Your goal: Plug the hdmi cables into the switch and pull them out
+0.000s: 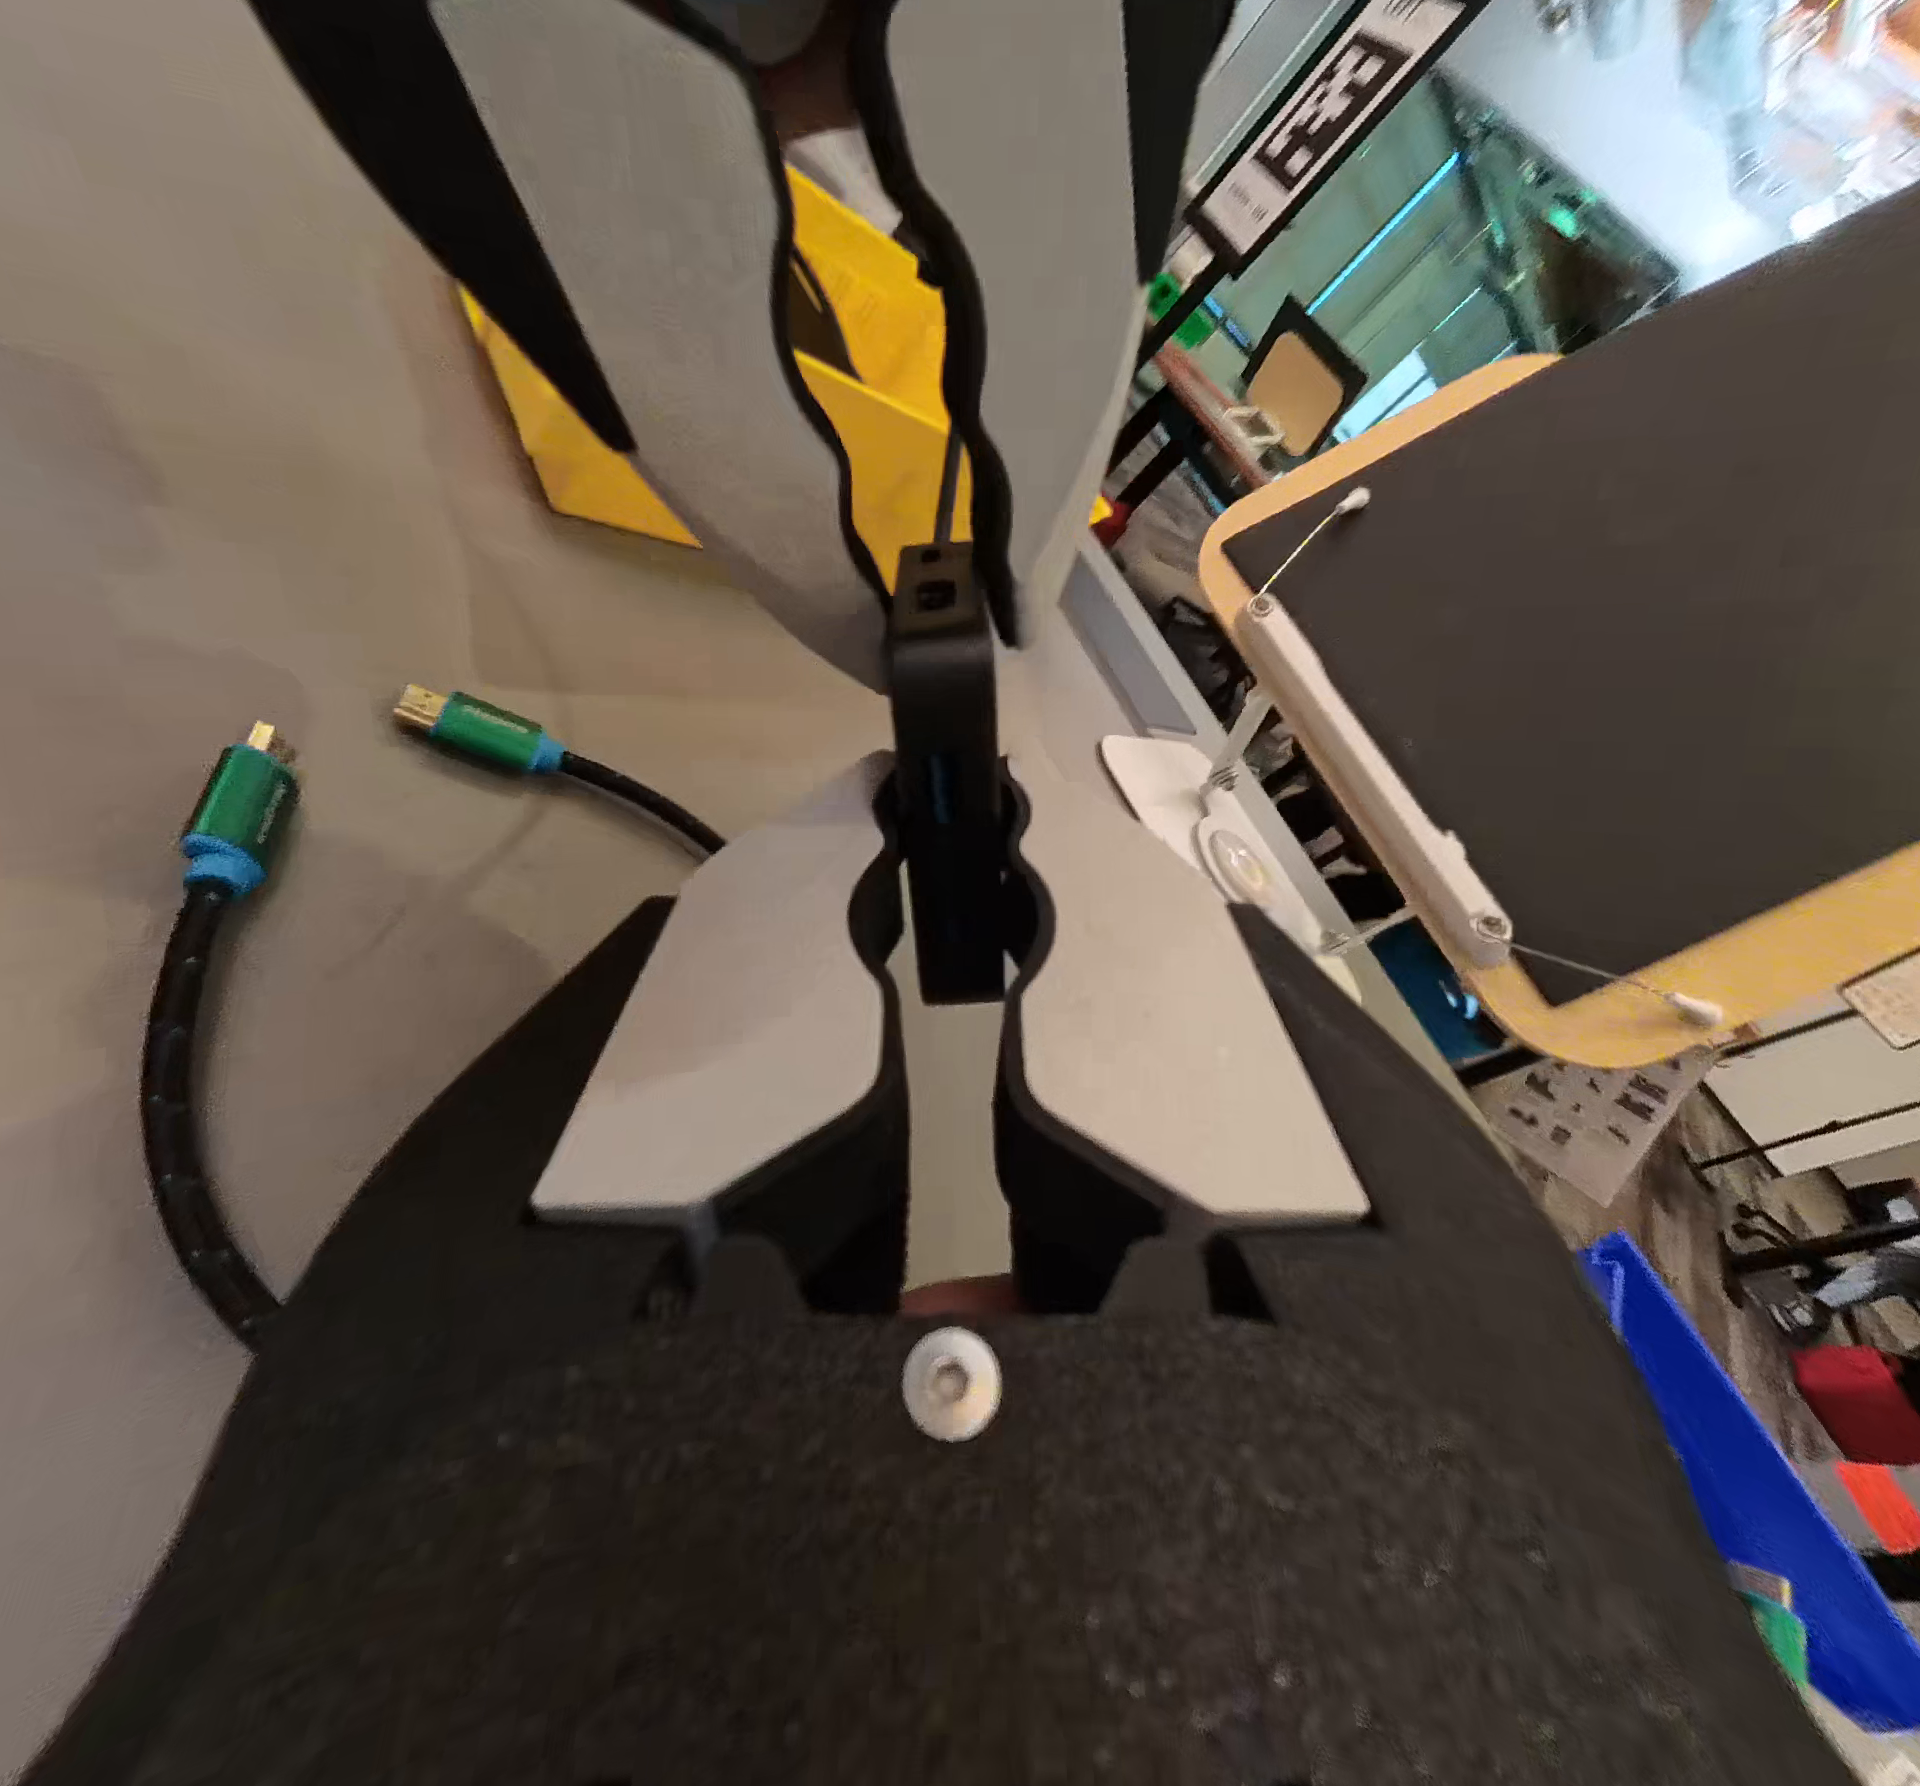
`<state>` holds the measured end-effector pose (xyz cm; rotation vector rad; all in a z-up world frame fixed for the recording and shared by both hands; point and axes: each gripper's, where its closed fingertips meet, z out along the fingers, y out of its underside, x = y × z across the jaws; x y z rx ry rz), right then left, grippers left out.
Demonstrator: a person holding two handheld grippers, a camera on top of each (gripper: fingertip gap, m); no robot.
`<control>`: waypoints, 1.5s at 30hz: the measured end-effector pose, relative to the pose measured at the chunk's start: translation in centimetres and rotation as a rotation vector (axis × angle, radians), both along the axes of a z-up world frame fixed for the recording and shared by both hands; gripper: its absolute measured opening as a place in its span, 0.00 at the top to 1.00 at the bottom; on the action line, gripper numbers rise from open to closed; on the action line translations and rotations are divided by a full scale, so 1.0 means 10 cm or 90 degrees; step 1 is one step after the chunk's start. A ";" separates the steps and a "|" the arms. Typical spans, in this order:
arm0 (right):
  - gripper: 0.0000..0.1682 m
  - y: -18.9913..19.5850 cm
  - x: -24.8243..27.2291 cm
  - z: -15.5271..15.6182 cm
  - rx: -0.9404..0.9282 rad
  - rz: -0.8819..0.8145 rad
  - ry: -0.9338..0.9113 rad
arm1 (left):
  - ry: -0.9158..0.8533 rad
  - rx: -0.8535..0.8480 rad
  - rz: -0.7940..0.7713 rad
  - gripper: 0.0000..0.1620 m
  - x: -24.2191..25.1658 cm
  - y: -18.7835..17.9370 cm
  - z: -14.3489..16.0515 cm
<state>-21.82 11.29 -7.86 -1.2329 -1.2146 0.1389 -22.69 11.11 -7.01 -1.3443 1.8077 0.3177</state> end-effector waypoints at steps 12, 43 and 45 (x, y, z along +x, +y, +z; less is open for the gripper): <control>0.93 -0.16 0.17 0.05 -0.237 0.160 0.247 | -0.569 -0.462 0.021 0.86 -0.03 -0.57 0.10; 0.92 -0.93 -0.25 -0.37 -0.409 0.365 0.023 | -0.498 -0.474 -0.127 0.91 0.20 -0.94 -0.22; 0.92 -0.90 -0.27 -0.38 -0.390 0.348 0.019 | -0.481 -0.438 -0.117 0.91 0.15 -0.90 -0.22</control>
